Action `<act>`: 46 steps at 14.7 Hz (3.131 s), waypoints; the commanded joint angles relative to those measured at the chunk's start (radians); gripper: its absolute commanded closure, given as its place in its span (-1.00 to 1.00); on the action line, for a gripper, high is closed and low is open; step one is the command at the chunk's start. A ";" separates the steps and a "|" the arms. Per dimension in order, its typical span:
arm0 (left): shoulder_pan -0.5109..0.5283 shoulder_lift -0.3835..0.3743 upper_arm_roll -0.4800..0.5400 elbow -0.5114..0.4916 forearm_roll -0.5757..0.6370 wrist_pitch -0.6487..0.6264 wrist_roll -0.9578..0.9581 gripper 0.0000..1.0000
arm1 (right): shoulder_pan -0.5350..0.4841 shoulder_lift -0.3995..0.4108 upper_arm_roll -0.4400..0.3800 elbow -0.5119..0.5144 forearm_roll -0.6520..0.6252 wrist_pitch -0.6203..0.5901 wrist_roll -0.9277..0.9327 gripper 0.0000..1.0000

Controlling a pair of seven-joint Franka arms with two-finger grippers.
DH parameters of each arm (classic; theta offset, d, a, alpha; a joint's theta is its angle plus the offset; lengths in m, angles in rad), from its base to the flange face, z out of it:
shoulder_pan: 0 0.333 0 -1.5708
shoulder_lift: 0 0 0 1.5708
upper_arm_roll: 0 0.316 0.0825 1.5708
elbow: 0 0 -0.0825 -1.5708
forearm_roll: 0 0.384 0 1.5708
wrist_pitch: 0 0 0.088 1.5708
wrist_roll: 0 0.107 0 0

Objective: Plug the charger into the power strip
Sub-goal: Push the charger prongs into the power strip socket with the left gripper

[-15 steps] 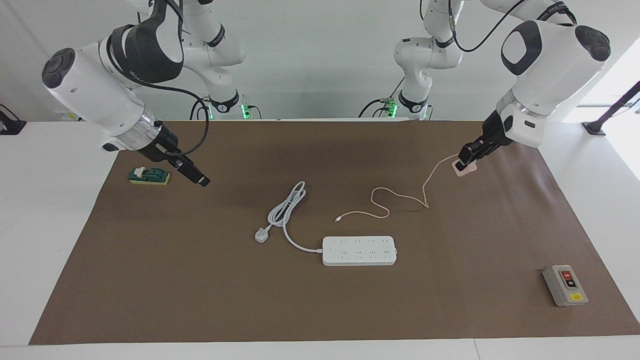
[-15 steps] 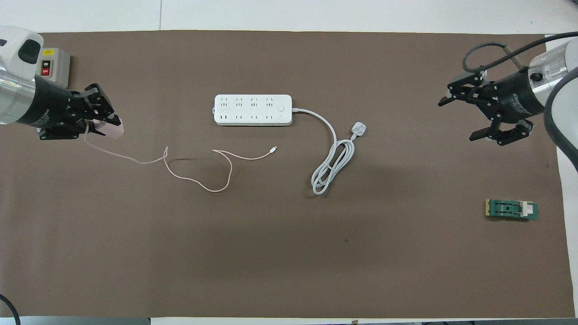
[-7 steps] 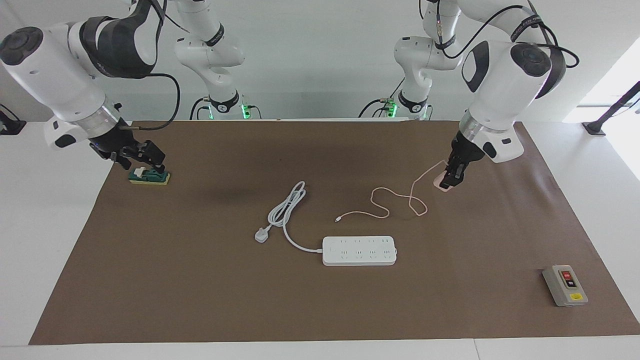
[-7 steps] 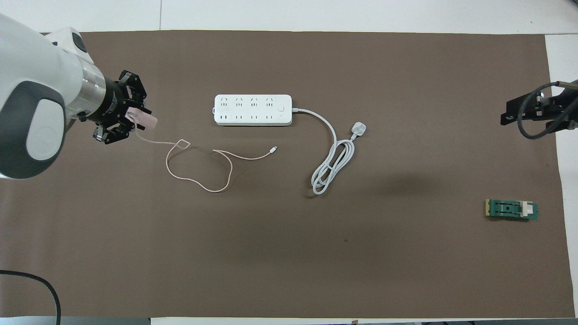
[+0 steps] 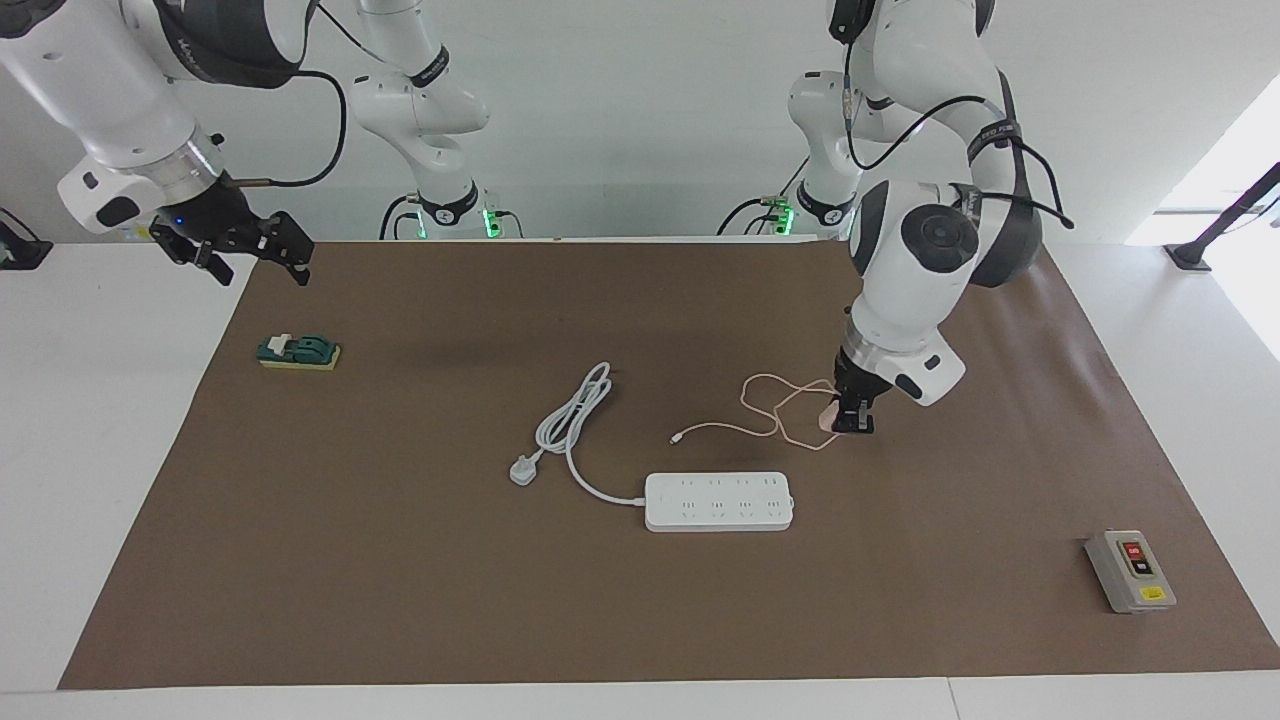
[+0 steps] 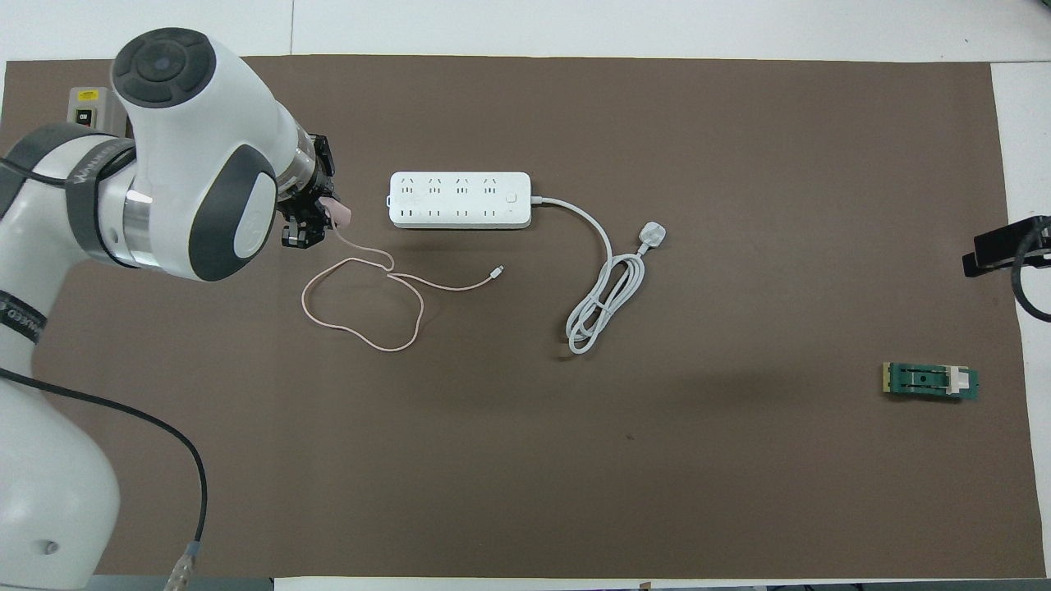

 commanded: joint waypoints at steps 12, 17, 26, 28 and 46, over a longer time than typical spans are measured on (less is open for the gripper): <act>-0.082 0.251 0.022 0.210 0.023 0.006 -0.285 1.00 | -0.024 -0.082 0.025 -0.092 -0.069 0.075 -0.039 -1.00; -0.097 0.255 0.022 0.216 0.022 -0.006 -0.315 1.00 | -0.028 -0.082 0.024 -0.092 -0.015 0.066 -0.037 -1.00; -0.118 0.294 0.054 0.283 0.043 -0.082 -0.332 1.00 | -0.021 -0.084 0.021 -0.092 -0.007 0.067 -0.037 -1.00; -0.145 0.315 0.092 0.333 0.040 -0.122 -0.333 1.00 | -0.017 -0.084 0.022 -0.092 -0.007 0.067 -0.036 -1.00; -0.169 0.343 0.094 0.360 0.038 -0.124 -0.342 1.00 | -0.023 -0.084 0.021 -0.092 -0.007 0.064 -0.037 -1.00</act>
